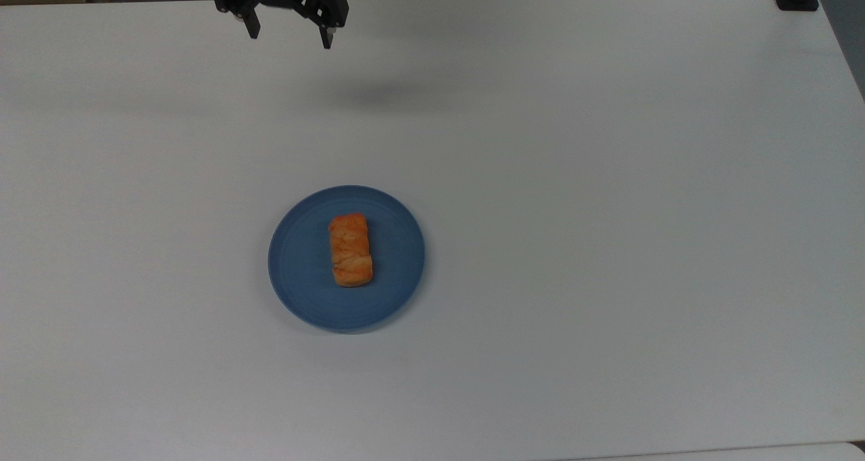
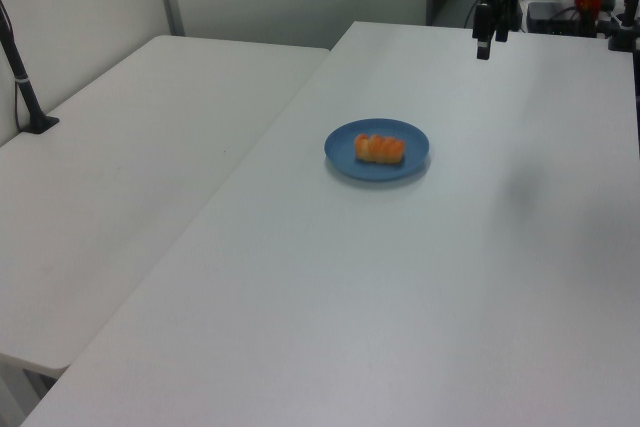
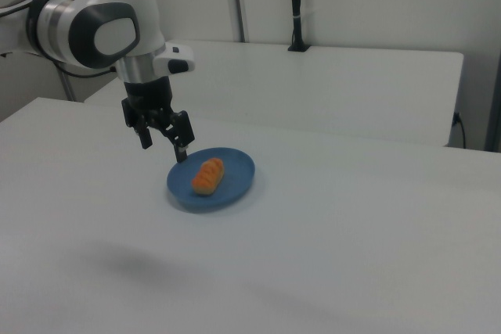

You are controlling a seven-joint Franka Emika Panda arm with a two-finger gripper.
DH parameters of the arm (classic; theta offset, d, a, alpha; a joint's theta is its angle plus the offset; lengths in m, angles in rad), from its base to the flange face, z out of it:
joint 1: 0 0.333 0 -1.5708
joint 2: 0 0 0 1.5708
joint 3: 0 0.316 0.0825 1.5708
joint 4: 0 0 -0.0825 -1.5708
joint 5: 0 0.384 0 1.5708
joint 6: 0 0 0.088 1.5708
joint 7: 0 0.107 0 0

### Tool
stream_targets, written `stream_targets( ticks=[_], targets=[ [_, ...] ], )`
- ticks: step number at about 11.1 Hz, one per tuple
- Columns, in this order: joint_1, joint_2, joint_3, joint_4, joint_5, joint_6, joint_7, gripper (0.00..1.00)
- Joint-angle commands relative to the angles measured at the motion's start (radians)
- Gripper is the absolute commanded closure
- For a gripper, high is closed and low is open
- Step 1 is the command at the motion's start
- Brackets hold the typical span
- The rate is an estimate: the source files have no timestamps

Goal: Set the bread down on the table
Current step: 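Move the open gripper over the orange bread roll on the blue plate, then lower the gripper onto the bread roll and close on it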

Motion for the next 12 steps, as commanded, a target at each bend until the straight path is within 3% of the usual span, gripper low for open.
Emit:
stream_targets(
  ticks=[1, 4, 7, 12],
  targets=[
    [0.002, 0.142, -0.004, 0.170, 0.041, -0.002, -0.005, 0.00],
    [0.008, 0.274, -0.004, 0.288, 0.089, 0.055, -0.049, 0.00],
    [0.013, 0.367, 0.004, 0.290, 0.124, 0.236, -0.013, 0.00],
    [0.051, 0.486, 0.009, 0.290, 0.113, 0.402, -0.005, 0.00]
  ],
)
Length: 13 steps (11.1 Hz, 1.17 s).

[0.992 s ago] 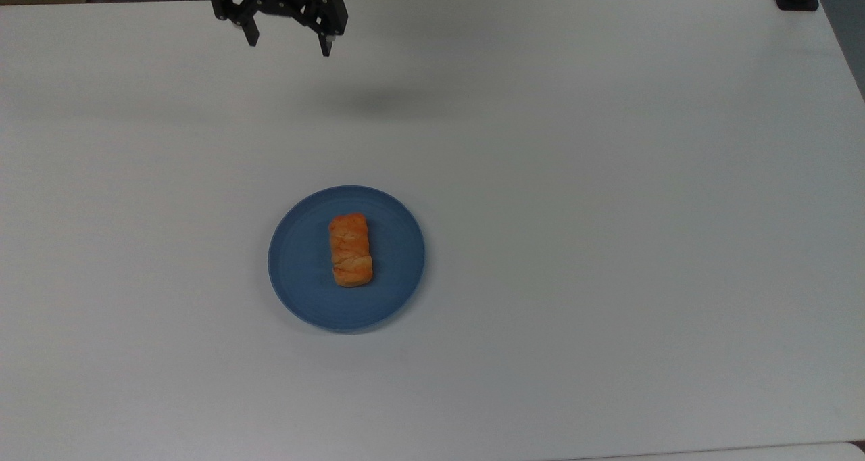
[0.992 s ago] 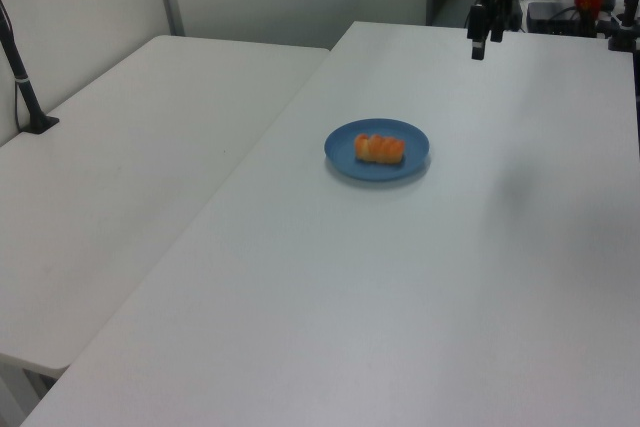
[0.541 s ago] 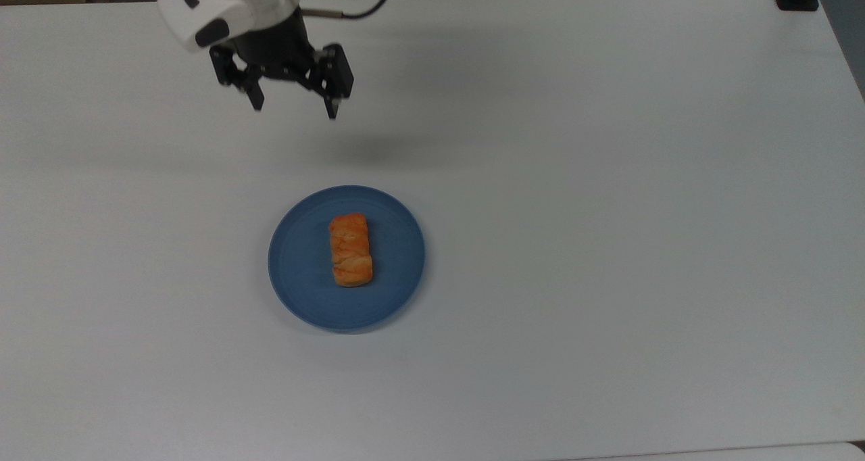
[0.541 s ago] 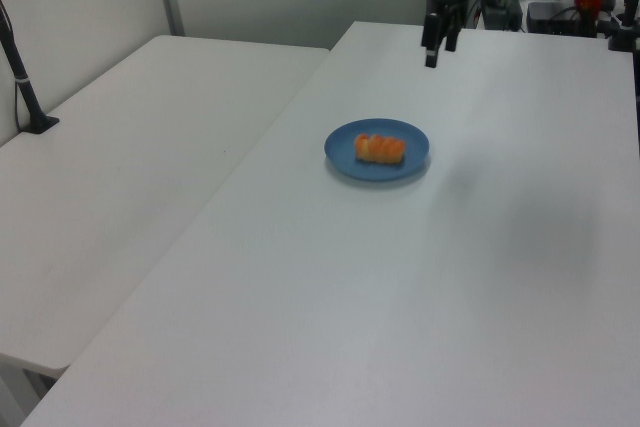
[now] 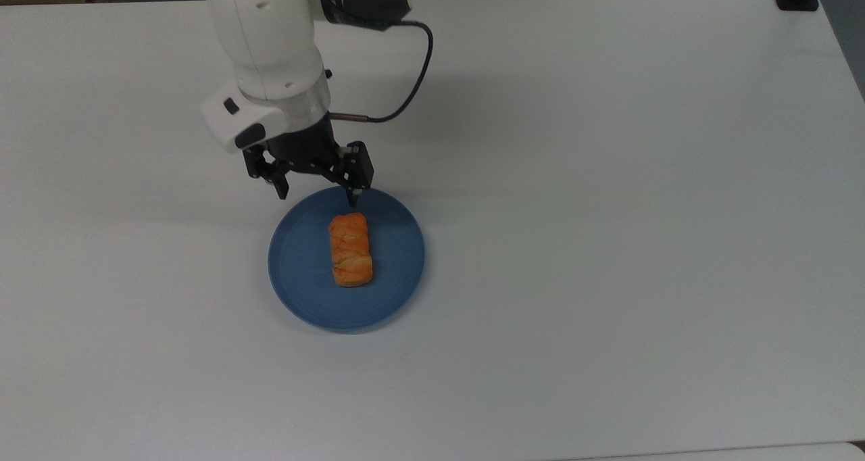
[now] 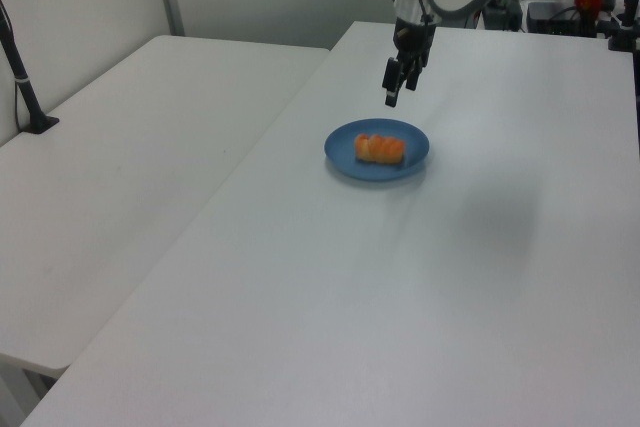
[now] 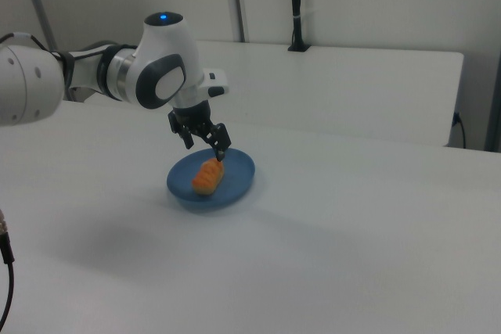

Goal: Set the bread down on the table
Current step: 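Lower the gripper onto the bread roll and close on it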

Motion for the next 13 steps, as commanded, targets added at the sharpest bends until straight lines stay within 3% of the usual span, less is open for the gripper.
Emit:
stream_targets(
  ticks=[1, 4, 6, 10, 13],
  targets=[
    [0.032, 0.077, -0.005, 0.027, 0.005, 0.089, 0.014, 0.00],
    [0.055, 0.130, -0.005, 0.027, 0.000, 0.155, 0.017, 0.07],
    [0.061, 0.149, -0.005, 0.027, -0.018, 0.175, 0.015, 0.29],
    [0.063, 0.167, -0.005, 0.027, -0.064, 0.176, 0.007, 0.57],
    [0.064, 0.167, -0.005, 0.026, -0.115, 0.175, -0.035, 0.90]
  ],
)
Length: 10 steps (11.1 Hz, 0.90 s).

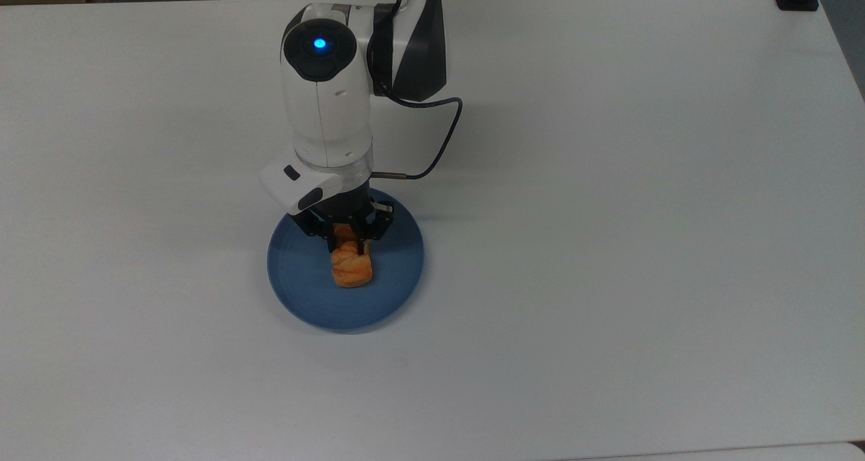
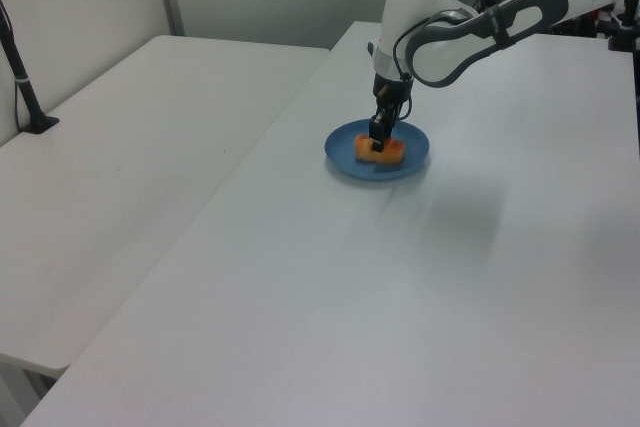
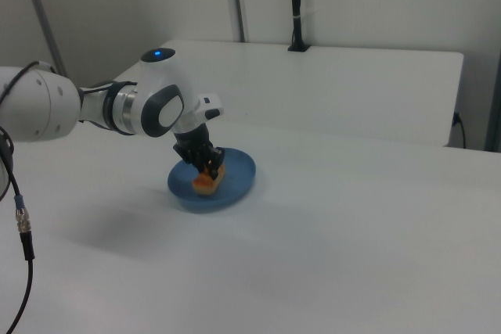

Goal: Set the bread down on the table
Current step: 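Lift the bread roll off the plate and carry it away from the plate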

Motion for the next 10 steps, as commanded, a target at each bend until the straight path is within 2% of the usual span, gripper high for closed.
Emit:
stream_targets(
  ticks=[1, 4, 6, 7, 8, 10],
  targets=[
    [0.006, 0.017, -0.007, 0.015, -0.029, 0.011, -0.065, 0.99],
    [0.006, -0.033, -0.007, 0.007, -0.015, 0.008, -0.076, 1.00],
    [0.004, -0.151, -0.005, -0.043, -0.003, -0.006, -0.070, 1.00],
    [0.006, -0.220, -0.004, -0.091, 0.027, -0.007, -0.062, 1.00],
    [0.006, -0.294, 0.011, -0.143, 0.053, -0.009, -0.039, 1.00],
    [0.009, -0.409, 0.065, -0.217, 0.058, -0.077, 0.037, 1.00]
  ],
)
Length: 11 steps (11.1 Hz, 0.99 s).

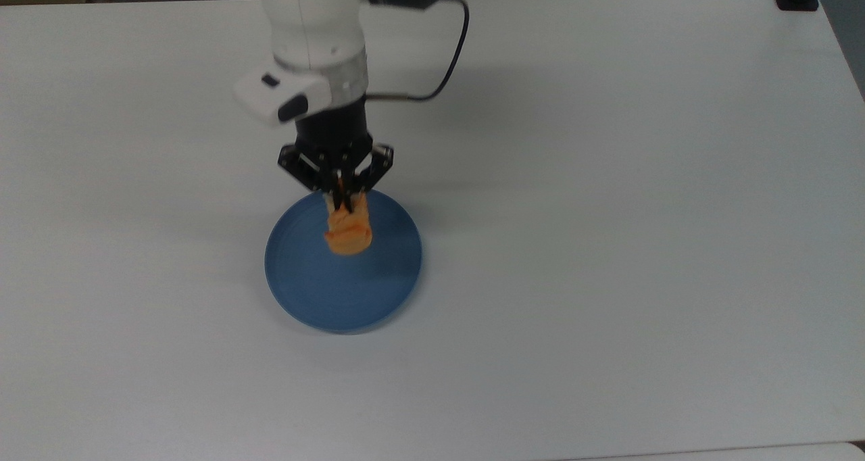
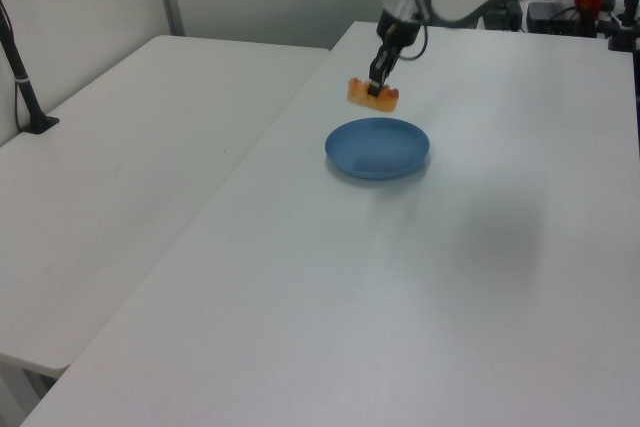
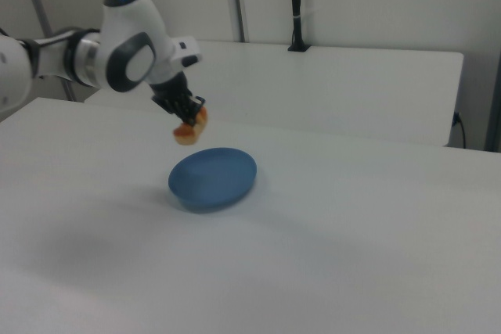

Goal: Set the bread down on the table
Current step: 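Lift the bread roll off the plate and carry it away from the plate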

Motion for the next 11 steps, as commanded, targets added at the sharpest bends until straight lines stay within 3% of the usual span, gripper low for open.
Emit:
stream_targets(
  ticks=[1, 5, 9, 11],
  targets=[
    [0.012, -0.224, 0.093, -0.183, 0.015, -0.118, 0.113, 1.00],
    [0.124, -0.323, 0.200, -0.262, 0.015, -0.233, 0.299, 1.00],
    [0.205, -0.280, 0.360, -0.331, 0.007, -0.256, 0.460, 1.00],
    [0.252, -0.202, 0.394, -0.331, -0.019, -0.243, 0.534, 1.00]
  ],
)
